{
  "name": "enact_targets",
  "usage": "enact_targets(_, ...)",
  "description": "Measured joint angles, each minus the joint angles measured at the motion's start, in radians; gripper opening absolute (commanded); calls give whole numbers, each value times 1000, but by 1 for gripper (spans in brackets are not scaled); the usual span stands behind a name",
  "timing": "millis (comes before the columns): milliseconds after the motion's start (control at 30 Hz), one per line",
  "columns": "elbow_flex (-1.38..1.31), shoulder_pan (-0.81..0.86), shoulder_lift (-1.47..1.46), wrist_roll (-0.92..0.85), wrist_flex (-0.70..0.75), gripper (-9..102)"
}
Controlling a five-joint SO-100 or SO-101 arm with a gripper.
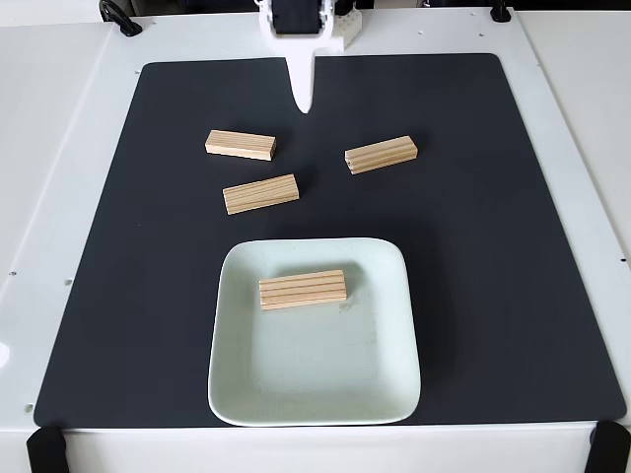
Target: Pick up the wooden block and place them on the plate.
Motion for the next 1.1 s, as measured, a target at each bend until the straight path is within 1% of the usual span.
enact_targets(167, 25, -118, -40, -6, -87, 0)
enact_targets(433, 25, -201, -117, -63, -92, 0)
enact_targets(633, 3, -222, -178, -98, -2, 0)
enact_targets(900, -100, -215, -276, -114, 8, 0)
enact_targets(967, -103, -210, -285, -114, 9, 3)
enact_targets(1100, -103, -210, -288, -115, 25, 20)
